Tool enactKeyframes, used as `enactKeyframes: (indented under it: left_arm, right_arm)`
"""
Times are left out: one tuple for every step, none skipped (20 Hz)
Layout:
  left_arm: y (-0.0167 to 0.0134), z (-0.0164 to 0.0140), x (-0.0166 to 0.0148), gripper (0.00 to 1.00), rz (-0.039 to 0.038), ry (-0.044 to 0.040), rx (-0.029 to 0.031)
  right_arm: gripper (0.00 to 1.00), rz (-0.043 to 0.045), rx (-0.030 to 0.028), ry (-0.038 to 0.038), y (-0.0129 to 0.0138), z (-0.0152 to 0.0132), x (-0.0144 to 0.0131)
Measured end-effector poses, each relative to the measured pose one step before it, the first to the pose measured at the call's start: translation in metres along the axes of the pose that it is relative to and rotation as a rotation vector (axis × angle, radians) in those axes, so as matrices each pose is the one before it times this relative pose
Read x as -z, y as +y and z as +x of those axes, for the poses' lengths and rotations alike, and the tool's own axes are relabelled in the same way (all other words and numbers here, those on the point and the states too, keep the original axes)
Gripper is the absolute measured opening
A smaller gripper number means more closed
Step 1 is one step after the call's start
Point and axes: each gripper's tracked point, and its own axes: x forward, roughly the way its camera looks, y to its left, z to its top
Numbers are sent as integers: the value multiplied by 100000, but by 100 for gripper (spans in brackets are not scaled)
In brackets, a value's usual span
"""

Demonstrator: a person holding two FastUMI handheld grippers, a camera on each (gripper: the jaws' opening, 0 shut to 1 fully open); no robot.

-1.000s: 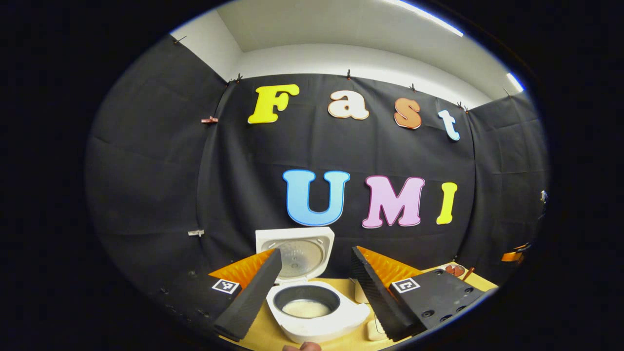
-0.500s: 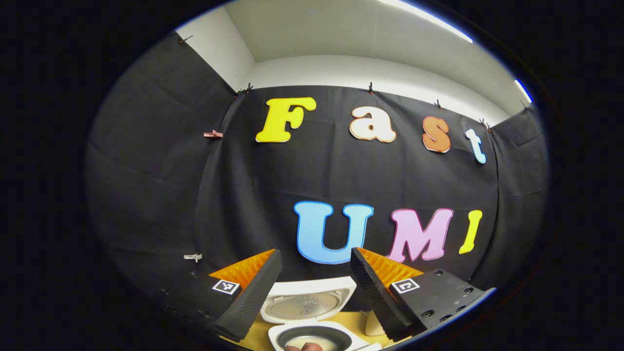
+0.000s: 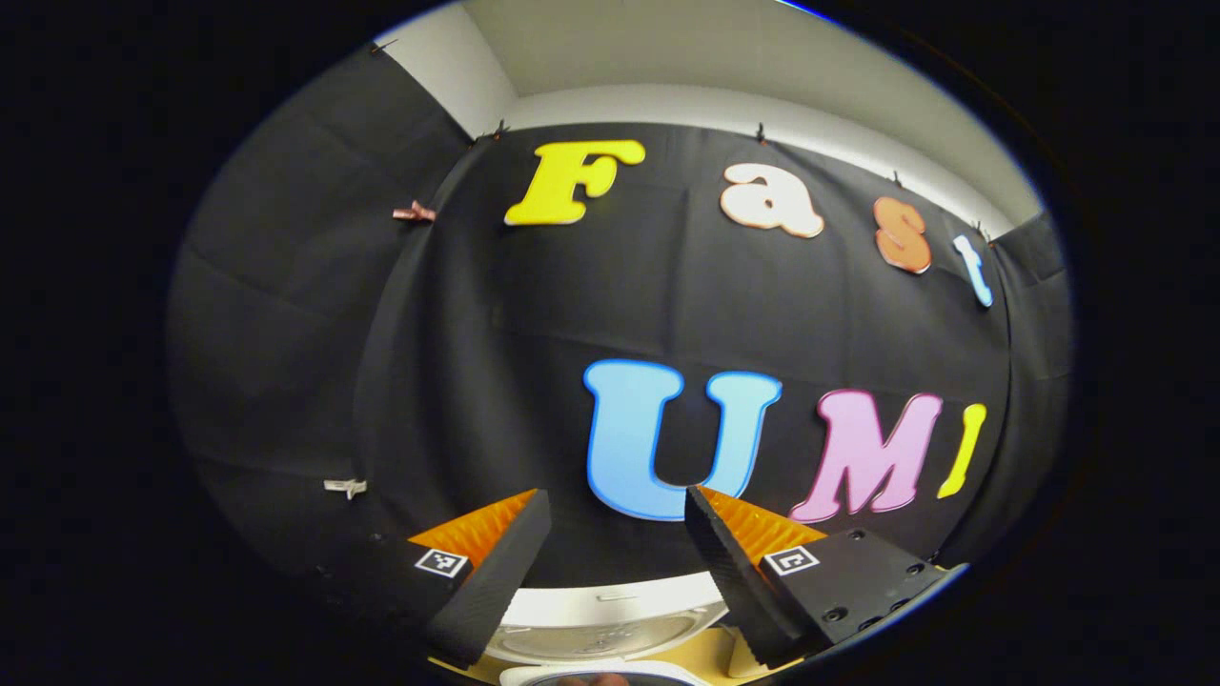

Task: Close the left gripper, press the button to open the rice cooker; take a wooden spoon from the chopstick holder with the right hand, scoop a spoonful of rice and pour it into the rice cooker, then put the wooden spoon back into the chopstick holder.

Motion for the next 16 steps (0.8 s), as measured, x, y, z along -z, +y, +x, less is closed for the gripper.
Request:
enactKeyframes:
  left_arm:
    - [370, 949, 1227, 97, 1634, 2495, -1349]
    - [37, 851, 1026, 97, 1062, 1854, -202]
    - [15, 592, 683, 97, 116, 965, -129]
    - [33, 424, 722, 97, -9, 1573, 363]
    - [-268, 375, 972, 97, 557, 3037, 64]
    - [-208, 137, 1274, 97, 672, 3398, 170]
    - [-10, 12, 1360, 97, 257, 4925, -122]
    - [-85, -392, 329, 98, 2879, 1621, -1390]
    - [-93, -362, 231, 100, 3278, 1971, 0]
    - [-100, -515, 229, 99, 1221, 1560, -1075]
    - [-512, -466, 278, 99, -760, 756, -236]
    - [-109, -515, 234, 100, -1203, 1601, -69]
    - [-12, -753, 429, 100, -374, 1430, 209]
    - [-415, -956, 555, 100, -677, 1402, 4]
    - [-322, -906, 460, 100, -427, 1148, 102]
    - [-363, -945, 651, 100, -144, 935, -80]
  right_arm:
    - [98, -802, 521, 172, 6, -515, 128]
    - [98, -403, 360, 83, 8, -340, 94]
    - [98, -87, 257, 109, 68, -420, 125]
    - [99, 142, 313, 439, -122, -188, 145]
    - [98, 193, 34, 712, -8, -247, 302]
    - [98, 192, -285, 587, 52, -40, 199]
    - [98, -3, -286, 365, 13, -120, 127]
    - [99, 425, -533, 467, -47, -98, 46]
    - [99, 1246, -1002, 63, 149, -196, -154]
    - [99, 1335, -1333, -206, 242, -173, -199]
    - [99, 880, -980, -55, 44, -132, -172]
    - [98, 293, -1078, 427, -29, -49, 93]
    - [98, -259, -836, 202, -66, -154, 51]
    - [98, -537, -723, 394, -169, -51, 76]
    - [98, -158, -848, 138, -100, -149, 62]
    - [98, 228, -987, 136, -10, -177, 18]
